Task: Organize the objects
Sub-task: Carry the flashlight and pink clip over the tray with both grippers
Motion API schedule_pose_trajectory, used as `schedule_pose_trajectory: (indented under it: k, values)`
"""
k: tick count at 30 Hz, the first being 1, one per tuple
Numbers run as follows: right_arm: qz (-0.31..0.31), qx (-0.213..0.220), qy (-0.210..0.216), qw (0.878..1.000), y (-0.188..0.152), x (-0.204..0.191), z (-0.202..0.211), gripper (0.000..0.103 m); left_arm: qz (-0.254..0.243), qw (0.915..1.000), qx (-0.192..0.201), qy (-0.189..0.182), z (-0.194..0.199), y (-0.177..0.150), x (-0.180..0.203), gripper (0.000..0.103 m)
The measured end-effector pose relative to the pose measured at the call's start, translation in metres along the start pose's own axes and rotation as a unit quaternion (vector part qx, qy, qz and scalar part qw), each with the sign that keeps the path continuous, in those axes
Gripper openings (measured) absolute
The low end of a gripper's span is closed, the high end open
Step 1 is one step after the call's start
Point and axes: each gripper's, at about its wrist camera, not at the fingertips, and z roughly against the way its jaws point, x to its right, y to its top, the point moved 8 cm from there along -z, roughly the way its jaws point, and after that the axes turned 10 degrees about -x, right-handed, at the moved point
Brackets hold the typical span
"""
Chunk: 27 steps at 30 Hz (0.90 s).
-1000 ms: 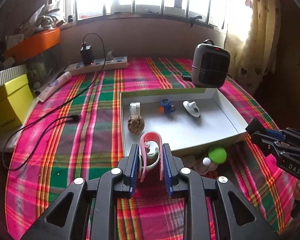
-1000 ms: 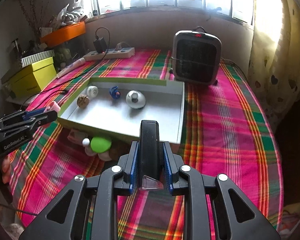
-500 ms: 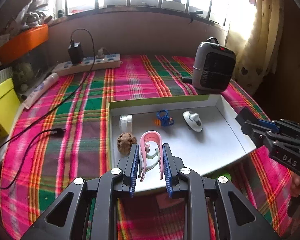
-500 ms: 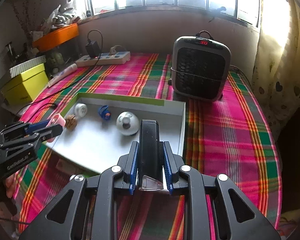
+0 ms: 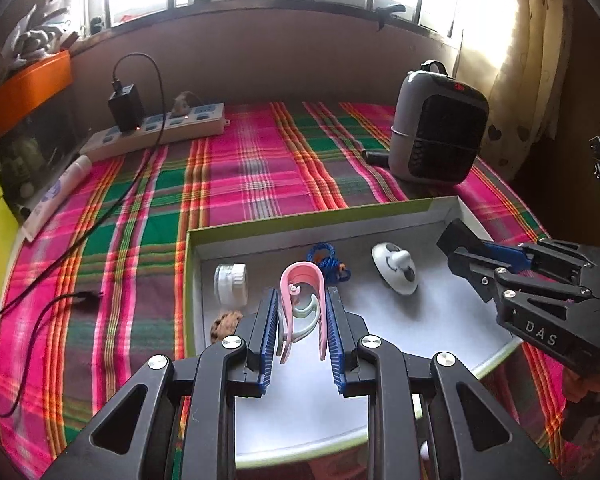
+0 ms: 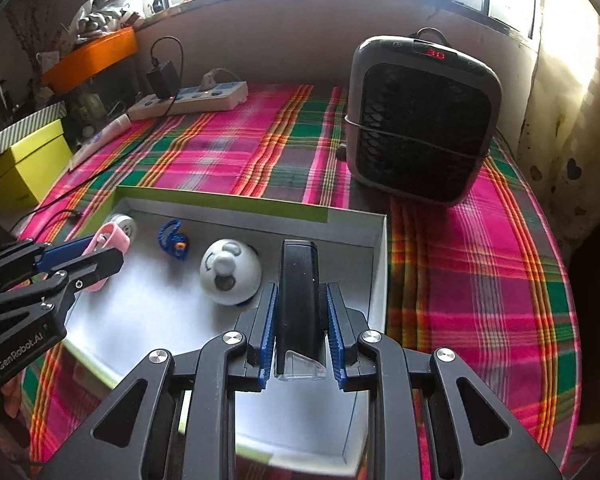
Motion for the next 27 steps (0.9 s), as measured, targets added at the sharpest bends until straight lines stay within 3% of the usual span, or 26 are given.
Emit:
schedule_pose_trajectory:
  k: [27]
  values:
    - [0.003,-0.017,0.001,1.0,0.012,0.003,-0.025,0.024,-0.009,0.9994,-0.032,0.013,-0.035,0.004,0.003,0.021]
